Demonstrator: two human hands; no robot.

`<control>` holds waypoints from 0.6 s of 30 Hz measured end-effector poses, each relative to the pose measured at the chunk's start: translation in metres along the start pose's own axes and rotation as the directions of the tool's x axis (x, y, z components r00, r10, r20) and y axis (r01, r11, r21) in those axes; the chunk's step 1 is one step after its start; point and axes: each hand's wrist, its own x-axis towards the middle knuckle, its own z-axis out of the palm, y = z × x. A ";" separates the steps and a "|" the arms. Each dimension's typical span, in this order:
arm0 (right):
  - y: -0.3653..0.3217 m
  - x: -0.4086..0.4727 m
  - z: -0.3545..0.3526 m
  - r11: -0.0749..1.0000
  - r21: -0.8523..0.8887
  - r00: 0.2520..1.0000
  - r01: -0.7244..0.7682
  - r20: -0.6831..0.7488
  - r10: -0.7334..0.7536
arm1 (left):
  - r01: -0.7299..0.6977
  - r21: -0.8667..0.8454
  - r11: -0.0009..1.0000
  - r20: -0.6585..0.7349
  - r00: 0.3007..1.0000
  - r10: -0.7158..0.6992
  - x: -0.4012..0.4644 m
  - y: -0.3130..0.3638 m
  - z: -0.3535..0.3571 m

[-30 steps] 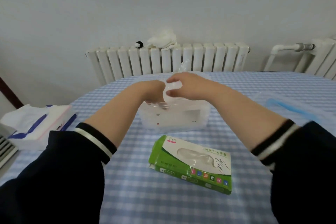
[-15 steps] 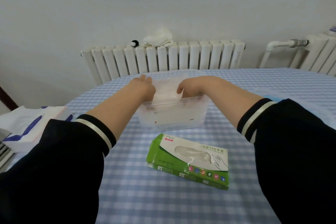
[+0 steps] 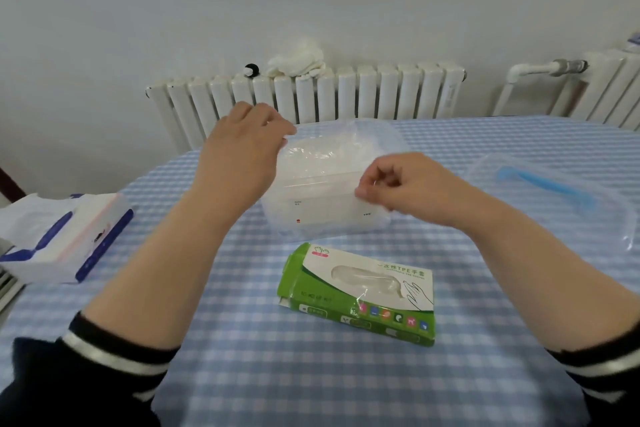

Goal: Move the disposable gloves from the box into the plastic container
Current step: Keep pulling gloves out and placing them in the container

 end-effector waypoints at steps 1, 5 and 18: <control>0.005 -0.005 0.007 1.000 -0.023 0.994 -0.005 0.110 0.008 | -0.030 -0.015 0.999 -0.058 0.998 0.029 -0.006 0.005 0.002; 0.026 -0.017 0.033 0.948 -0.311 0.914 0.074 0.402 0.060 | -0.052 -0.256 0.965 -0.105 0.994 0.025 -0.029 0.039 0.004; 0.048 -0.020 0.061 0.893 -0.395 0.943 0.217 0.323 -0.086 | 0.428 -0.525 0.735 0.742 0.653 0.149 -0.068 0.070 0.023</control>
